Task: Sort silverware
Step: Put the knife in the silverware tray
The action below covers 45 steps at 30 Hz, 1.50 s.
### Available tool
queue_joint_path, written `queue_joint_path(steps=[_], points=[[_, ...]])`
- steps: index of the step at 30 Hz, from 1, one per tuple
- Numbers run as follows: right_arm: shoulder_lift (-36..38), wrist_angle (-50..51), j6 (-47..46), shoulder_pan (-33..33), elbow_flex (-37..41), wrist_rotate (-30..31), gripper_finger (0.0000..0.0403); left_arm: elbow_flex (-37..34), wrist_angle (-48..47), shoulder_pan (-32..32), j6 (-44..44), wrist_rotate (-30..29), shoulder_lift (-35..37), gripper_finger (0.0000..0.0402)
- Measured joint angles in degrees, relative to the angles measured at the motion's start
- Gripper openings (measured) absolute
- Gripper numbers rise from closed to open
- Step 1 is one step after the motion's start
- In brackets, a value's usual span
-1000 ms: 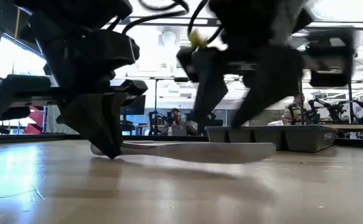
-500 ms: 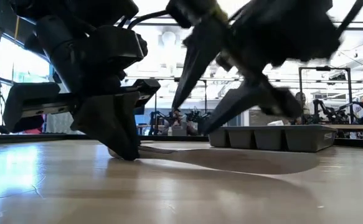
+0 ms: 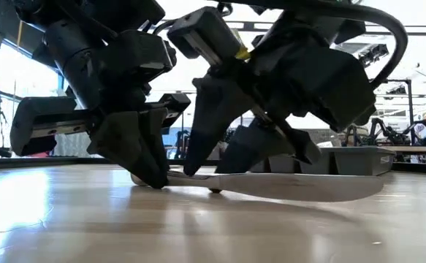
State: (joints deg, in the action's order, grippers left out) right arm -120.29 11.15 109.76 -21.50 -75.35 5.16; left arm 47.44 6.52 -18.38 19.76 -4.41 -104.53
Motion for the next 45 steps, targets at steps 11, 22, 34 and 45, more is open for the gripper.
queue_joint_path(steps=[11,22,34,45], points=[[-1.23,4.91,-20.61,-1.72,-1.42,3.55,0.0012,-0.03,-1.00,-0.57,-1.44,-8.30,1.60,0.0061],[2.84,4.96,-45.06,-5.36,-0.97,11.15,0.0001,7.01,-20.45,-9.14,-9.67,-43.53,14.87,0.0086],[22.75,40.00,-62.41,2.84,-0.97,22.24,0.0000,6.55,-26.47,-11.05,-20.16,-47.09,17.93,0.0083],[30.08,51.78,-52.65,26.45,13.05,15.94,0.0000,6.58,-26.22,-11.05,-20.69,-46.74,17.75,0.0082]])
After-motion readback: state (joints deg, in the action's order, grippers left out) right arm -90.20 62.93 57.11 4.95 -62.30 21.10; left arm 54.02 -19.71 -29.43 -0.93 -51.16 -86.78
